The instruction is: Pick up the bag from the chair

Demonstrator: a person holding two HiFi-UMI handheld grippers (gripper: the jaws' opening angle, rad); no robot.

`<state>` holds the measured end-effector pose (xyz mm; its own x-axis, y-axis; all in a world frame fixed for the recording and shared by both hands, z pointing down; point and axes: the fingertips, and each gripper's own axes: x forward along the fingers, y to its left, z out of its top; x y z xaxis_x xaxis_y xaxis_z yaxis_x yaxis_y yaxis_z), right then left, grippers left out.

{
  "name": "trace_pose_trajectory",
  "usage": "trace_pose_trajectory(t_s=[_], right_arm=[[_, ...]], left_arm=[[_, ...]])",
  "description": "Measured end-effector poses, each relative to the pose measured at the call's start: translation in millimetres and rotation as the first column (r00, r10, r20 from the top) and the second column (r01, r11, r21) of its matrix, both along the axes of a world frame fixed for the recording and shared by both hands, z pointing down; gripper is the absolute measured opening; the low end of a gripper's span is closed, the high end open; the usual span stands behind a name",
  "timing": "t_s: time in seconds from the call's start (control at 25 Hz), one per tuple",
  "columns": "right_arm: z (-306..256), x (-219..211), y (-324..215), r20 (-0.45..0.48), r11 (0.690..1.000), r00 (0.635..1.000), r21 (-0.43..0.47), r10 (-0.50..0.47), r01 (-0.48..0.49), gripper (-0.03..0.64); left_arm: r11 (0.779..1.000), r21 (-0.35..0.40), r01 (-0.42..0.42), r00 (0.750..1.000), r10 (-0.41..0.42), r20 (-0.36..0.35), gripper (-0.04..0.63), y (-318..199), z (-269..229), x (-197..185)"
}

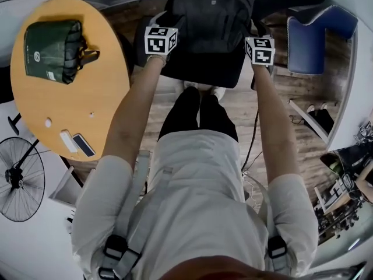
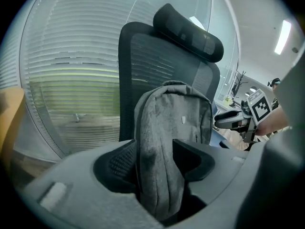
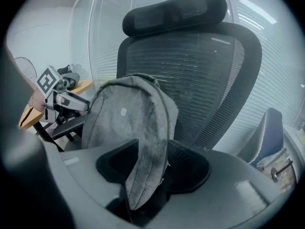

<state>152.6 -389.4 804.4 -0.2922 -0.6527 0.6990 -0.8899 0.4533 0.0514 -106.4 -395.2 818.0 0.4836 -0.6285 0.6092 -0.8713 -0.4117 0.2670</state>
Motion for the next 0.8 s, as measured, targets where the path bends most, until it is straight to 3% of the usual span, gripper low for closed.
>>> trace_pose_trajectory(t_s=[0.44,0.56,0.8], right_arm=[[23.2,6.8,-27.5,0.011,1.0,1.0,0.005,0.015,-0.015,0.23],[29.0,3.7,-32.9,0.015,1.0,1.0,0.001,0.003,-0.003,0.227],[31.2,1.8,-39.2,0.013,1.0,1.0,0.022,0.001,-0.002,0.171]], left_arm=[[1.0,-0.001,0.023,1.0,-0.023,-0.021,0.264,-19.2,21.3,2.9],[0.999,-0.03,0.028,1.0,-0.028,-0.011,0.262,-20.0,32.0,4.1],[0.999,-0.033,0.034,0.999,-0.034,-0.015,0.169,-21.0,36.1,10.0]])
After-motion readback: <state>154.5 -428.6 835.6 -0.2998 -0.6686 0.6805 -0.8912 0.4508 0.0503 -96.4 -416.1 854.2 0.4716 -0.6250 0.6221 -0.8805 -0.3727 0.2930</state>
